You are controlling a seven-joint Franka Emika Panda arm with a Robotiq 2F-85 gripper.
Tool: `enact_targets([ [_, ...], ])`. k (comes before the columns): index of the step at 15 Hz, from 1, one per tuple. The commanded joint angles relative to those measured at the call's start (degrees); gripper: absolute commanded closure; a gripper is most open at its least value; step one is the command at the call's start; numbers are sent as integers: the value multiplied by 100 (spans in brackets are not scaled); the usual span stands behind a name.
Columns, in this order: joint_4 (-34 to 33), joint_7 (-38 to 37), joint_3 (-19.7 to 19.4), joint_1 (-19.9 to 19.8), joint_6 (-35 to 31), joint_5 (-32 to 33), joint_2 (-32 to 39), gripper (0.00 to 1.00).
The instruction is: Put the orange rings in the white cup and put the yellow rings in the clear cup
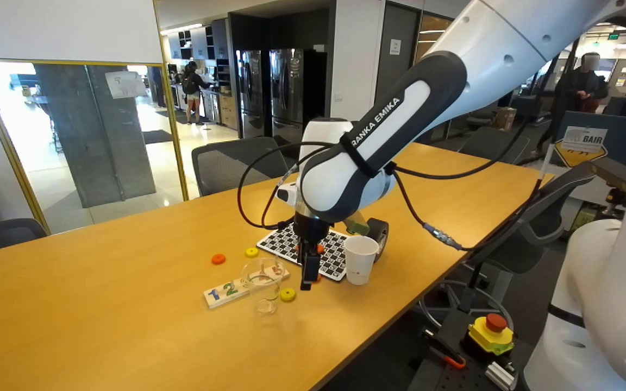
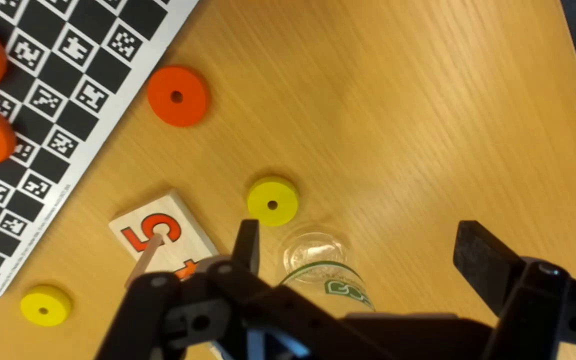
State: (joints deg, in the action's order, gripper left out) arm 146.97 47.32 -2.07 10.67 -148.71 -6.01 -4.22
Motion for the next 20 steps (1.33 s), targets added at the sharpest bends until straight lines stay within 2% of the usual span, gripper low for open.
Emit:
enact_targets([
  [1, -261, 62, 240, -179, -272, 28, 547, 0],
  [10, -768, -388, 489, -618, -733, 631, 1532, 0],
  [20, -1242, -317, 738, -988, -677, 674, 2049, 0],
])
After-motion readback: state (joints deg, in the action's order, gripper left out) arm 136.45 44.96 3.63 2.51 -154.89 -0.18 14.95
